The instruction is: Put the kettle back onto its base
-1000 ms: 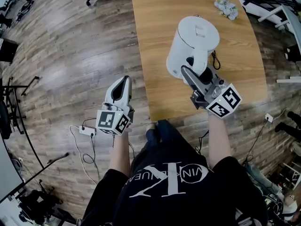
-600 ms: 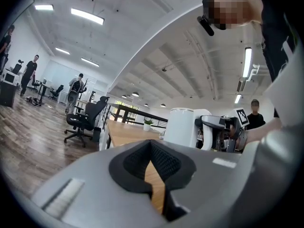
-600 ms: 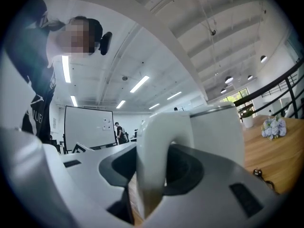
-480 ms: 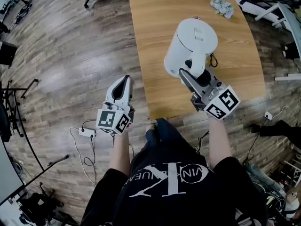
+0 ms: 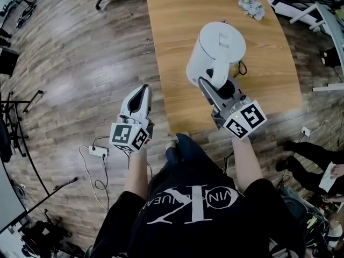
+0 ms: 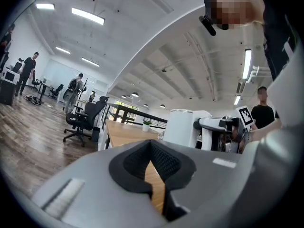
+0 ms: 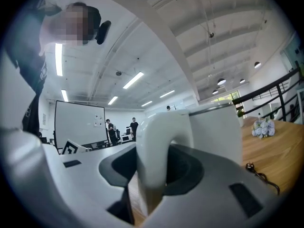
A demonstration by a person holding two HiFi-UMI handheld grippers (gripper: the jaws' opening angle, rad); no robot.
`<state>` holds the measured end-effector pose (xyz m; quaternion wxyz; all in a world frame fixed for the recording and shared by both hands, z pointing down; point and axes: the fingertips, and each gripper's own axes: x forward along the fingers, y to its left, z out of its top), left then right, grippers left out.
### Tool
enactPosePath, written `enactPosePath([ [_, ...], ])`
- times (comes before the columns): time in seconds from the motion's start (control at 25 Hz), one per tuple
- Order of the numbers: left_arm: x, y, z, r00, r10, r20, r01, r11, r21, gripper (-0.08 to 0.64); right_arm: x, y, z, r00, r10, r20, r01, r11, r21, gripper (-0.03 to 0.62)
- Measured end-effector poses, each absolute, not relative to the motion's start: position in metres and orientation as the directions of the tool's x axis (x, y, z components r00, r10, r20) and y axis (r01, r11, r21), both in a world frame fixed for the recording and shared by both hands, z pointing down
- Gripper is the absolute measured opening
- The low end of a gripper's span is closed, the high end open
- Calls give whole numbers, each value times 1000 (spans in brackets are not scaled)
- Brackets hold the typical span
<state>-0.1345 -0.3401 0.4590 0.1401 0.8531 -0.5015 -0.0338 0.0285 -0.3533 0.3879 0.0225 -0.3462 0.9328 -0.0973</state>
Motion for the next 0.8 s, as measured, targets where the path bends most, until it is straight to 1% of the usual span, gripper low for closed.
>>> enactPosePath([
  [0.16, -129, -339, 456, 501, -862, 80, -841, -464, 277, 11, 22, -359, 386, -718, -696, 15, -683, 701, -204, 141],
  [0.24, -127, -338, 454, 508, -858, 76, -837, -471, 277, 11, 20, -358, 387, -722, -692, 20, -680, 704, -202, 141],
  [0.44, -126, -336, 454, 516, -854, 71, -833, -480, 275, 11, 31, -342, 393, -804, -592, 62, -592, 784, -184, 141],
  [0.6, -128, -338, 453, 516, -854, 70, -832, -480, 276, 11, 41, -333, 408, -848, -511, 138, -529, 833, -161, 143],
  [0.8, -129, -340, 454, 520, -851, 70, -830, -485, 275, 11, 41, -332, 410, -881, -452, 140, -470, 870, -151, 143],
])
